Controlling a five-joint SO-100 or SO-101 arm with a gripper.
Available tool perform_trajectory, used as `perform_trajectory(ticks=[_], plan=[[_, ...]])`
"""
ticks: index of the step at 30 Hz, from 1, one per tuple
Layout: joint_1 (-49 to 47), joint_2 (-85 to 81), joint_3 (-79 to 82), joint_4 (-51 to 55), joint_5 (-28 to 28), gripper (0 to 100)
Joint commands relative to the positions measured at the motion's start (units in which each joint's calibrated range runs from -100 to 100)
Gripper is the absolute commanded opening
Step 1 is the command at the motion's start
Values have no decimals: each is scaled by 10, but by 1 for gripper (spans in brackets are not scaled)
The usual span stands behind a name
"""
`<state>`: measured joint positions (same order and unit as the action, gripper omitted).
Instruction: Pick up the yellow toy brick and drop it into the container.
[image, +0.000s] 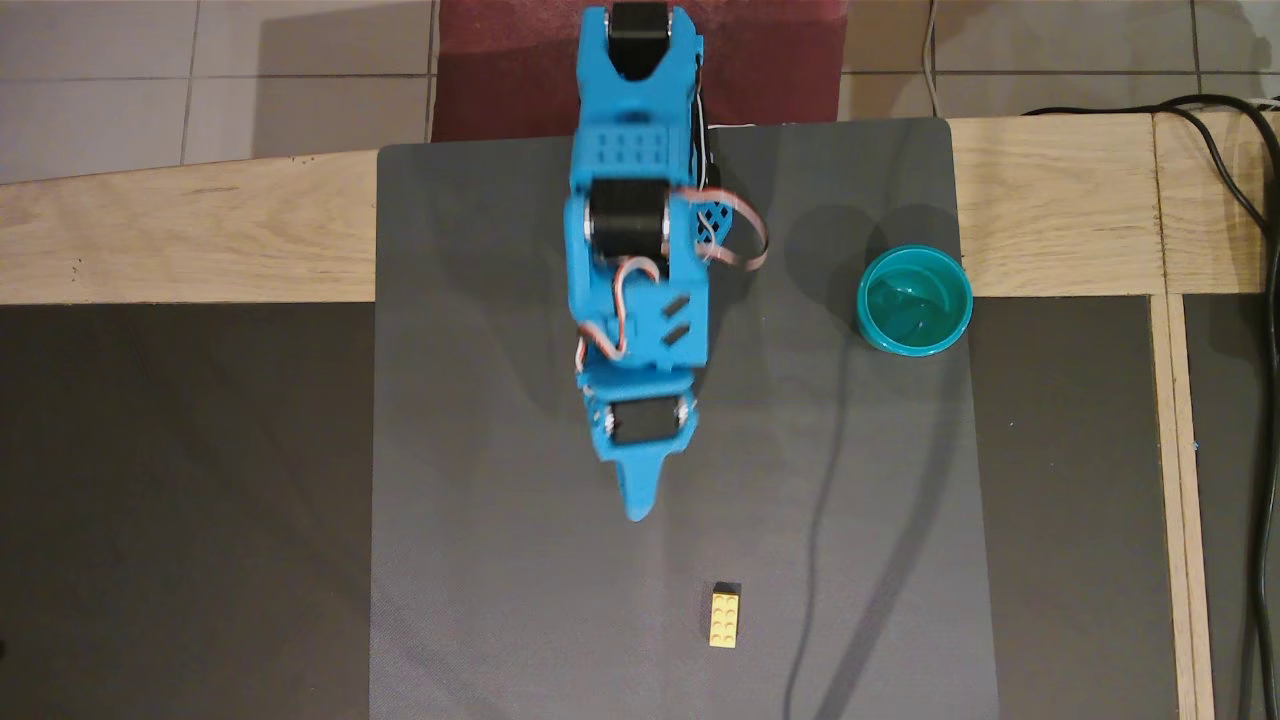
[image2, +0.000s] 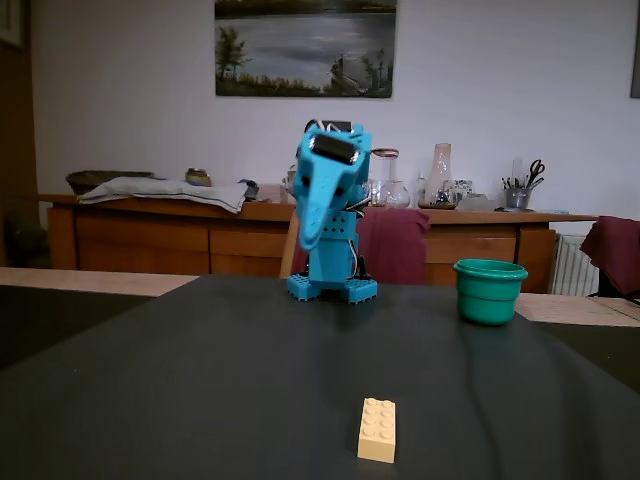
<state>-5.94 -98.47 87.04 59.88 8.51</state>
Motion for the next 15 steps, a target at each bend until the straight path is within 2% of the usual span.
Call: perform_trajectory(ticks=[1,6,15], plan=[[-20,3,-38,13,8,0],[-52,45,-120,16,8,0],[-93,424,-383,9,8,0]])
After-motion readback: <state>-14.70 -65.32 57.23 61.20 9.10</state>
